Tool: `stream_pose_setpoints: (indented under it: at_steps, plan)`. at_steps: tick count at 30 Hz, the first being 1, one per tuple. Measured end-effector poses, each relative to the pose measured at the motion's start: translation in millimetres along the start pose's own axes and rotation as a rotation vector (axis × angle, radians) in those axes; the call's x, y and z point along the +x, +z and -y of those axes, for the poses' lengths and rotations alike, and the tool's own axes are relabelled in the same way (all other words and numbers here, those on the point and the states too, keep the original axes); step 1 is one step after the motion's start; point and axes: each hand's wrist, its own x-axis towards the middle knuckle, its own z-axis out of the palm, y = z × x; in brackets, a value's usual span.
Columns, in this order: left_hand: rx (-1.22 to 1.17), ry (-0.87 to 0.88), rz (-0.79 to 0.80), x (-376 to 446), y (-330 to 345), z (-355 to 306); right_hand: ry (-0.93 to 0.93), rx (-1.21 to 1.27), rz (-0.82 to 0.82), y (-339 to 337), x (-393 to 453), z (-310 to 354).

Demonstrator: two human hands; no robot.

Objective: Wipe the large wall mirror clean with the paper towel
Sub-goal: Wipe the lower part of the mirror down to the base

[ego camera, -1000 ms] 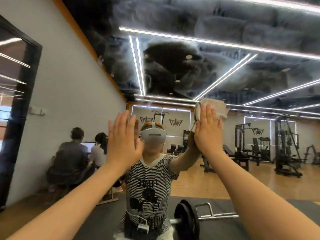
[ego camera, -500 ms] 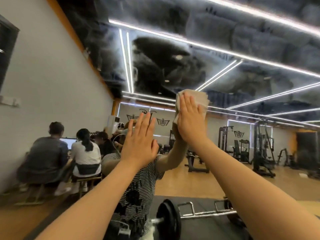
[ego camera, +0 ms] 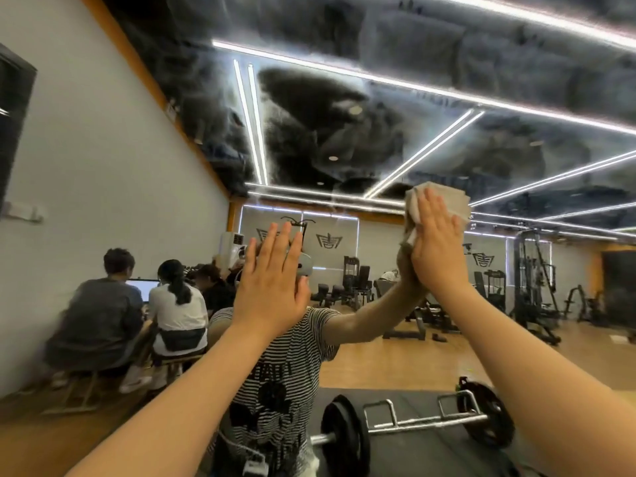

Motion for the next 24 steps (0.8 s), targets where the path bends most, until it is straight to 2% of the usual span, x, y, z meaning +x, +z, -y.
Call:
stream_pose_setpoints:
  at_steps: [3,5,8,11,13,15,20,24]
  plan:
    - [0.007,-0.004,-0.003,-0.7,1.2,-1.0,0.109,0.229,-0.133,-3.6,0.7,14.1]
    - [0.006,0.000,-0.005,-1.4,2.4,-1.2,0.028,0.299,-0.196,-3.0,3.5,44.5]
    - [-0.001,0.000,-0.018,-0.7,3.6,-1.6,-0.235,0.149,-0.110,11.6,14.6,84.1]
    - [-0.017,-0.002,-0.028,-0.1,4.9,-1.0,-0.284,-0.053,0.020,24.4,26.7,88.8]
    - [-0.020,0.005,-0.027,-0.5,5.9,-0.1,-0.301,-0.084,0.049,20.9,27.7,70.8]
    - [-0.020,0.003,-0.022,-0.6,6.5,0.9,-0.238,-0.062,0.030,10.1,25.3,44.3]
    - [-0.004,-0.005,-0.011,-0.6,5.8,-1.3,0.058,-0.019,-0.042,-16.4,9.4,-31.3]
    - [0.012,-0.006,-0.010,-1.0,5.2,-3.0,0.164,0.081,-0.112,-21.4,8.6,-24.2]
